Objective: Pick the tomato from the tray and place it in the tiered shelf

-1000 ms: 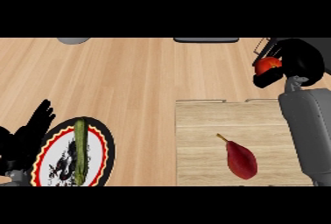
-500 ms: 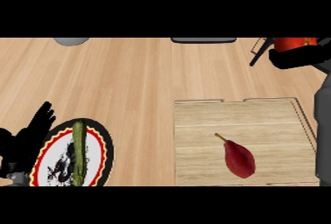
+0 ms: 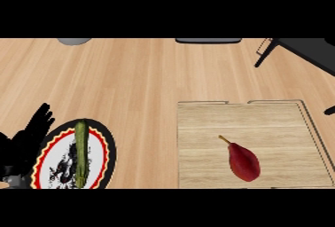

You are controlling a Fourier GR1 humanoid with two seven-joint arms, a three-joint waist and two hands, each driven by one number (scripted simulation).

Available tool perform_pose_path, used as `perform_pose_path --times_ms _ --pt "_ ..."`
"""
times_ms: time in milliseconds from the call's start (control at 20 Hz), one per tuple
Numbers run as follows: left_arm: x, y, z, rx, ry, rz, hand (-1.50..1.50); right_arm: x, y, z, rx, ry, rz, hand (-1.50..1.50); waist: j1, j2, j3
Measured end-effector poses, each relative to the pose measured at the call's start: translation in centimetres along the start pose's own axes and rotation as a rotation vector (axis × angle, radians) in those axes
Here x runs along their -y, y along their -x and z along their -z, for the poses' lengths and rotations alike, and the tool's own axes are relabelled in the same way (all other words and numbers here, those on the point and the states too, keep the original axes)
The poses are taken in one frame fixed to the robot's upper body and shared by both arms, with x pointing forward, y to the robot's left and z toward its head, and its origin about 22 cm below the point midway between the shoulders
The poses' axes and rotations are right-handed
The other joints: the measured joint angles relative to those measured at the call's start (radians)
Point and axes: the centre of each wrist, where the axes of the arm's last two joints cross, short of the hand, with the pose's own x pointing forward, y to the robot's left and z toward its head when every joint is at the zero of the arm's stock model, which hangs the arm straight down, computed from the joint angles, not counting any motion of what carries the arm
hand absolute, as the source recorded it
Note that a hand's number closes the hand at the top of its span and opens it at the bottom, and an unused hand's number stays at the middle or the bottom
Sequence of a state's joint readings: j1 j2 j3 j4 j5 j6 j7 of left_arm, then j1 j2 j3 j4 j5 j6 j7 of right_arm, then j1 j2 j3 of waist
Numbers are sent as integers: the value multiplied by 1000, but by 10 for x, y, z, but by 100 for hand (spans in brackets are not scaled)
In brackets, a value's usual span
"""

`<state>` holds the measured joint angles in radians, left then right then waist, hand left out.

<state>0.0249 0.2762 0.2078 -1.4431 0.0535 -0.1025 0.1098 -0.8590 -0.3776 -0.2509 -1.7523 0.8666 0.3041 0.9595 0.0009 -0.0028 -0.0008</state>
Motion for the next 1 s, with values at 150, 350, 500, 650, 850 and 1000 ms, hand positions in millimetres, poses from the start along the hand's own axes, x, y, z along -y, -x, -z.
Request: perform_pose_path --times_ms 150,350,500,650,850,1000 --pt "0 -1 5 7 0 2 0 16 -8 13 -4 56 -59 150 1 1 0" --pt "4 -3 2 10 4 1 0 31 -11 30 -27 94 -140 150 4 1 0" --pt "1 -6 2 6 12 1 0 42 -19 45 -47 107 -174 150 7 2 0" --pt "10 -9 4 10 13 1 0 42 -21 60 -76 104 -207 150 9 3 0" --pt "9 -9 5 5 14 0 0 47 -11 81 -111 116 -248 150 9 4 0" --pt "6 -7 6 11 17 6 0 41 2 97 -134 133 -282 150 11 5 0"
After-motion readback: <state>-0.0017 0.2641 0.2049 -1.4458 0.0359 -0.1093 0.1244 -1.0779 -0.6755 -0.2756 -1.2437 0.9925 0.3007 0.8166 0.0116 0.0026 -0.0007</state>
